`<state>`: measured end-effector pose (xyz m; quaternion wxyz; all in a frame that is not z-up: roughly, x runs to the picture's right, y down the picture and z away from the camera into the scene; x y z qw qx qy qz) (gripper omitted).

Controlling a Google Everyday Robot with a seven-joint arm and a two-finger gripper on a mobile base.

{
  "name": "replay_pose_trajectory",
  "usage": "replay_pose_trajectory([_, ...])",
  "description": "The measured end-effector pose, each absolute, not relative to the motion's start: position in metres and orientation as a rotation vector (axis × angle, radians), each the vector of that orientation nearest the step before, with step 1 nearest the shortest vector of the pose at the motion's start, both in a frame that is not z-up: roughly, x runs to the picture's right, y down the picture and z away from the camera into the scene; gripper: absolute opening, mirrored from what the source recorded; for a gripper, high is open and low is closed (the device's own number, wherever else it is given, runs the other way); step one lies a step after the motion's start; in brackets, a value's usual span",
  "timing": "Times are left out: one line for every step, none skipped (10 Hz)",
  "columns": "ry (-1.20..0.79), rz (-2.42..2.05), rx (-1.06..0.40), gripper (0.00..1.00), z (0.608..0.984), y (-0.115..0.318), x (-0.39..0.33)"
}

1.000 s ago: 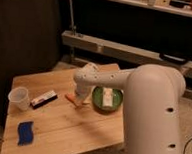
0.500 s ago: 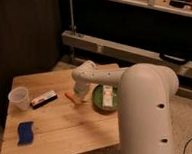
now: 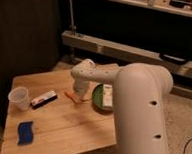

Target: Drag the pepper across the table

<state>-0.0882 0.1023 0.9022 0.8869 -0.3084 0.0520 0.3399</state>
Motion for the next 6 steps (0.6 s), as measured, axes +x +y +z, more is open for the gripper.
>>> replay_pose_trajectory([0.108,0.705,-0.641,0.03,0.9020,0.1022,-0.0881])
replay_pose_trajectory([0.108,0.705,-0.640,0.03,0.9016,0.1015,-0.0877])
replay_pose_trajectory([0.109,0.704,-0.640,0.03,0.9014,0.1017,-0.0880])
replay_pose_trajectory([0.109,0.704,-0.640,0.03,0.9014,0.1017,-0.0880])
replay_pose_trajectory([0.112,0.706,-0.639,0.03,0.9031,0.1004,-0.0877])
replay_pose_trajectory([0.113,0.713,-0.628,0.03,0.9074,0.0922,-0.0875])
